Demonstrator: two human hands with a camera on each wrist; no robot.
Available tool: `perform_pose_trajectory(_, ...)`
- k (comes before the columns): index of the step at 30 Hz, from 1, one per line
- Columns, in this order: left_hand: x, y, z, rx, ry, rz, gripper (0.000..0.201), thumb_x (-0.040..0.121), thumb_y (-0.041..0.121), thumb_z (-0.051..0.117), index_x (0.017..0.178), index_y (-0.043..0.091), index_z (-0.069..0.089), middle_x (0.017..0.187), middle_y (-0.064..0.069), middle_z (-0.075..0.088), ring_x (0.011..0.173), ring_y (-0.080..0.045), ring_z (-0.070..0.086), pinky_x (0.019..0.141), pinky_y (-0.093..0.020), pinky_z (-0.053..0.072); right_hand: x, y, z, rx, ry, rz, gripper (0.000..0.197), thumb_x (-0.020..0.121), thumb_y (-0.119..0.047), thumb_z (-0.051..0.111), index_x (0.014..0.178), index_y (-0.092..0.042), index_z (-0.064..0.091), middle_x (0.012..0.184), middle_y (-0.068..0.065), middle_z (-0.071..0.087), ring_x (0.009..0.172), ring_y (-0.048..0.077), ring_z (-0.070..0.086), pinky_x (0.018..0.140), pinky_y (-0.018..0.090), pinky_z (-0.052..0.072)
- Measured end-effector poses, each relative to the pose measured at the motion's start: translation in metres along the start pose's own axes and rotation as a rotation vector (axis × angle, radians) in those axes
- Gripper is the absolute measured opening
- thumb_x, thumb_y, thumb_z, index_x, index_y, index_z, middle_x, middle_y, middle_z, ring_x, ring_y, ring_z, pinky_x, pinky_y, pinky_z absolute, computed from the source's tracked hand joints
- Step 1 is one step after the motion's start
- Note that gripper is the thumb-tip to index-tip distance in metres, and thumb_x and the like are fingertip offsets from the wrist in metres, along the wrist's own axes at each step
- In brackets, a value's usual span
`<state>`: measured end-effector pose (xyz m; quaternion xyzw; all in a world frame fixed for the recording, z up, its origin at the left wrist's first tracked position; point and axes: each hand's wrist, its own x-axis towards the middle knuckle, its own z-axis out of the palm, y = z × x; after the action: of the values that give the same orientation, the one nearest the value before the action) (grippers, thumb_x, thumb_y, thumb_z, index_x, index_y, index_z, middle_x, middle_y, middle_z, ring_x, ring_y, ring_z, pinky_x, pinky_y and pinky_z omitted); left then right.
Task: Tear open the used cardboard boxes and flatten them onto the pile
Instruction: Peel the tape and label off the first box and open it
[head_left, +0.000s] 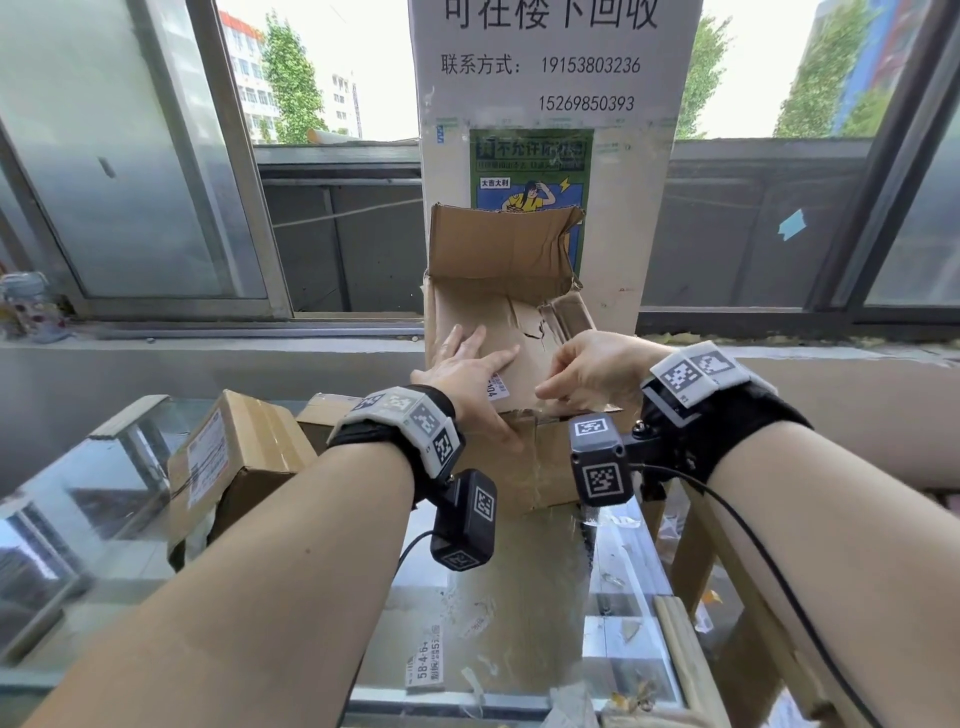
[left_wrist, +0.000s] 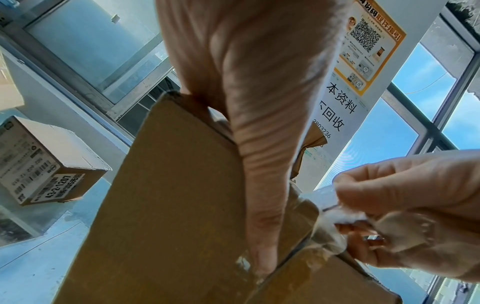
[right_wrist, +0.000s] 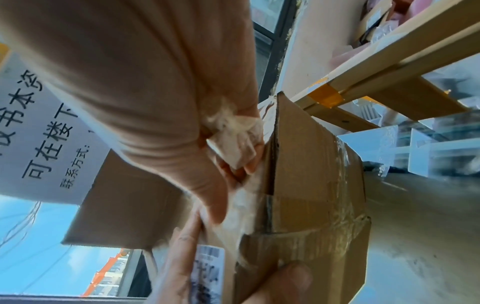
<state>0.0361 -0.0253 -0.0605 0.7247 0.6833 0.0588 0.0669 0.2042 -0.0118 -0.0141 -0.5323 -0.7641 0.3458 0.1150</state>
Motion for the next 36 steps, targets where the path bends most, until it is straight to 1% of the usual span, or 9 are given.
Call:
perform_pose_trajectory(4, 0.000, 0.002, 0.000, 0.008, -0.005, -0.005, 0.118, 0.056, 0.058, 0.083, 0.147, 0.050, 0.008, 0.159, 0.010, -0.015, 0.144, -0.017, -0.022, 0.110, -0.065, 0.016, -0.002, -0.005, -0.001, 0.059, -0.023, -0.022, 0.018, 0.080, -0.017, 0.073, 0.067, -0.011, 0.063, 0.070, 0.004, 0.062, 0.074, 0.018, 0.057, 0.086, 0.041, 0.048)
perform_pose_trajectory(9, -0.002, 0.002, 0.000, 0.010, -0.007, -0.006, 0.118, 0.056, 0.057, 0.083, 0.147, 0.050, 0.007, 0.159, 0.009, -0.015, 0.144, -0.017, -0.023, 0.110, -0.065, 0.016, -0.003, 0.001, 0.003, 0.160, -0.005, -0.052, 0.011, 0.080, -0.009, 0.073, 0.074, -0.008, 0.064, 0.083, 0.013, 0.070, 0.090, 0.033, 0.068, 0.093, 0.046, 0.052)
perform_pose_trajectory(14, -0.005, 0.000, -0.001, -0.001, 0.010, -0.005, 0.119, 0.056, 0.050, 0.085, 0.147, 0.050, 0.008, 0.159, 0.010, -0.014, 0.144, -0.016, -0.022, 0.108, -0.064, 0.019, -0.007, -0.005, 0.007, 0.185, 0.071, -0.109, 0.009, 0.076, 0.000, 0.075, 0.075, 0.004, 0.067, 0.074, 0.016, 0.068, 0.067, 0.023, 0.062, 0.074, 0.032, 0.056)
perform_pose_trajectory(17, -0.007, -0.002, -0.004, -0.039, 0.014, -0.032, 0.115, 0.060, 0.054, 0.082, 0.148, 0.048, 0.008, 0.160, 0.004, -0.010, 0.145, -0.021, -0.018, 0.113, -0.060, 0.015, -0.011, -0.010, 0.007, 0.196, 0.141, -0.142, 0.009, 0.076, 0.001, 0.075, 0.074, 0.003, 0.066, 0.073, 0.018, 0.066, 0.065, 0.023, 0.063, 0.073, 0.033, 0.058)
perform_pose_trajectory(20, -0.007, -0.003, -0.015, -0.115, 0.023, -0.085, 0.099, 0.070, 0.063, 0.070, 0.150, 0.038, 0.016, 0.159, -0.009, 0.011, 0.145, -0.029, 0.002, 0.117, -0.046, 0.013, -0.014, -0.017, -0.004, 0.189, 0.284, -0.229, 0.009, 0.077, -0.002, 0.075, 0.074, -0.001, 0.066, 0.071, 0.012, 0.066, 0.060, 0.018, 0.061, 0.067, 0.032, 0.056)
perform_pose_trajectory(24, -0.010, 0.001, -0.029, -0.217, 0.042, -0.108, 0.088, 0.079, 0.063, 0.062, 0.150, 0.030, 0.023, 0.156, -0.005, 0.024, 0.143, -0.025, 0.020, 0.116, -0.039, 0.022, -0.016, -0.030, -0.013, 0.168, 0.367, -0.327, 0.010, 0.080, -0.003, 0.072, 0.076, -0.004, 0.063, 0.071, 0.003, 0.062, 0.057, 0.010, 0.058, 0.053, 0.019, 0.050)
perform_pose_trajectory(31, -0.011, 0.005, -0.049, -0.390, 0.101, -0.151, 0.074, 0.087, 0.053, 0.058, 0.148, 0.024, 0.028, 0.149, -0.002, 0.039, 0.131, -0.023, 0.041, 0.108, -0.039, 0.037, -0.005, -0.043, -0.011, 0.188, 0.475, -0.347, 0.027, 0.078, -0.025, 0.077, 0.066, -0.019, 0.054, 0.085, 0.009, 0.066, 0.081, 0.021, 0.063, 0.072, 0.032, 0.053)
perform_pose_trajectory(34, -0.012, 0.012, -0.046, -0.350, 0.096, -0.165, 0.067, 0.091, 0.053, 0.052, 0.146, 0.022, 0.031, 0.145, -0.005, 0.043, 0.127, -0.027, 0.044, 0.105, -0.043, 0.039, 0.003, -0.044, -0.004, 0.142, 0.619, -0.215, 0.031, 0.079, -0.030, 0.074, 0.061, -0.020, 0.051, 0.098, 0.011, 0.059, 0.105, 0.028, 0.055, 0.090, 0.044, 0.049)
perform_pose_trajectory(36, -0.011, 0.014, -0.041, -0.351, 0.108, -0.167, 0.062, 0.093, 0.052, 0.050, 0.144, 0.020, 0.035, 0.142, -0.007, 0.046, 0.123, -0.029, 0.048, 0.104, -0.044, 0.040, 0.007, -0.040, -0.002, 0.189, 0.630, -0.100, 0.029, 0.079, -0.025, 0.072, 0.063, -0.018, 0.050, 0.096, 0.012, 0.062, 0.106, 0.031, 0.057, 0.090, 0.048, 0.050)
